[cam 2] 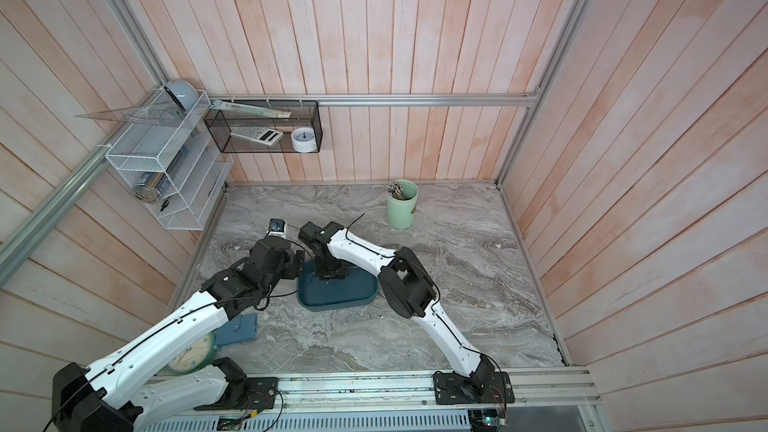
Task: Take out the screws from the storage box
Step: Pick up the screw from the storage box.
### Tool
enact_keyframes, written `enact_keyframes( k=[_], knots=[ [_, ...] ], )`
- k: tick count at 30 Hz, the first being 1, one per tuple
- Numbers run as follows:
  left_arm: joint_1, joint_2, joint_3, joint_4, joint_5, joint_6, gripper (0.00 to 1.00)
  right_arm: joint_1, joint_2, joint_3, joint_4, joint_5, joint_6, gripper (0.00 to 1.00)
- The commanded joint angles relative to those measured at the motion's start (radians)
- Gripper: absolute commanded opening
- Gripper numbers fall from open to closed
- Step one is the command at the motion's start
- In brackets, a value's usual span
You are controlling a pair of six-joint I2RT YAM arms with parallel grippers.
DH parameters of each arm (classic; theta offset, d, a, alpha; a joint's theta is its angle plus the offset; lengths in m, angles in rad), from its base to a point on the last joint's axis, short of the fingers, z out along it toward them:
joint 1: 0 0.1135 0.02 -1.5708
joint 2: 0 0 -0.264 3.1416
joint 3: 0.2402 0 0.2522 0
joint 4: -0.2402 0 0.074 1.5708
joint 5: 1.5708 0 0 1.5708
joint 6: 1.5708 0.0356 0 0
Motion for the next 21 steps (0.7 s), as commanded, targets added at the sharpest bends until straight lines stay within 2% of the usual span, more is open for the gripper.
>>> enact_keyframes(
  k=[1,4,11,21],
  knots=[
    [-0.003,-0.004,-0.014,0.018,-0.013,0.016,0.90,0.018,0.054,0.014,-0.065,0.004,0.012,0.35],
    [-0.003,-0.003,-0.014,0.019,-0.014,0.016,0.90,0.019,0.058,0.016,-0.066,-0.001,0.011,0.32],
    [-0.003,-0.009,-0.018,0.026,-0.016,0.016,0.91,0.009,0.064,0.019,-0.071,-0.006,0.010,0.13],
    [-0.003,-0.008,-0.020,0.029,-0.016,0.016,0.91,-0.040,0.040,-0.012,-0.077,0.025,-0.039,0.02]
  ],
)
